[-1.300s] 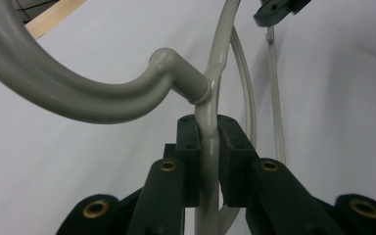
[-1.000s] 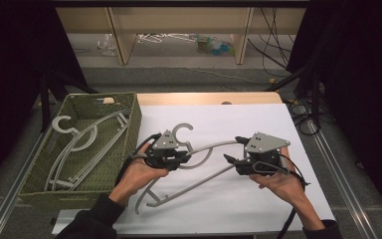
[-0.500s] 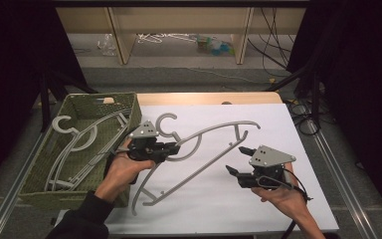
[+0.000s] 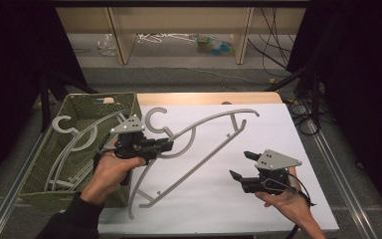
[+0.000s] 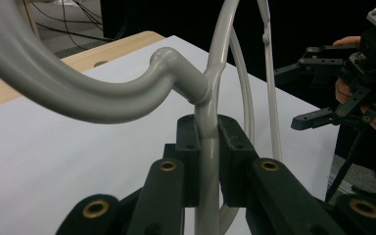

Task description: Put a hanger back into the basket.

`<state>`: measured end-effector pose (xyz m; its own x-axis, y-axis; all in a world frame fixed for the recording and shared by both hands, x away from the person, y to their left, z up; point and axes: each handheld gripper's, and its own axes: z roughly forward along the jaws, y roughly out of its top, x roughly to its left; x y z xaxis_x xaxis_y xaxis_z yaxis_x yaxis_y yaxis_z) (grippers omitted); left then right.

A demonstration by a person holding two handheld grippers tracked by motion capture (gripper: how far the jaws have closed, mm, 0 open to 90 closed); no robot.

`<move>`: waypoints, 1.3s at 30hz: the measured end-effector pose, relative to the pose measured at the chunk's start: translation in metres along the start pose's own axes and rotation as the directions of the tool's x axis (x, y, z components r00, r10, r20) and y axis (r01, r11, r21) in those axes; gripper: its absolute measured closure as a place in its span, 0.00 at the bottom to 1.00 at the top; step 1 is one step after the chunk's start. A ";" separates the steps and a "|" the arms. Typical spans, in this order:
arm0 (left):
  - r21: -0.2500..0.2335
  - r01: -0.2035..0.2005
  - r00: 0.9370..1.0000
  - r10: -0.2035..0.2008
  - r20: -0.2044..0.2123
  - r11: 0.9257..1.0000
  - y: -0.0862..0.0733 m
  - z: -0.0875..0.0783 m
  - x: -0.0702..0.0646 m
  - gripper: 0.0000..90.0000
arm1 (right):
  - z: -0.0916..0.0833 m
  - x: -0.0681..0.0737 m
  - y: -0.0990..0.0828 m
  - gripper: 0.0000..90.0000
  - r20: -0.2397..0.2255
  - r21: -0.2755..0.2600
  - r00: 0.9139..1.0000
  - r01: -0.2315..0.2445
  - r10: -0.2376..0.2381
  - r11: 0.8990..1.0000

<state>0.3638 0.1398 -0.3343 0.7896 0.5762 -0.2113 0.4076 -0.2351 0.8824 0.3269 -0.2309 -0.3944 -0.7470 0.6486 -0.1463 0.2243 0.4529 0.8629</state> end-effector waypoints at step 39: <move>-0.048 0.030 0.929 -0.046 -0.368 0.998 0.022 -0.124 0.094 0.89 | 0.001 0.001 -0.002 0.30 -0.008 0.009 1.000 -0.012 0.012 1.000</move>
<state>0.3904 0.2858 -0.2825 0.5460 0.8338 -0.0819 0.4088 -0.1798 0.8947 0.3261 -0.2309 -0.3970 -0.7494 0.6489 -0.1315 0.2392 0.4506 0.8601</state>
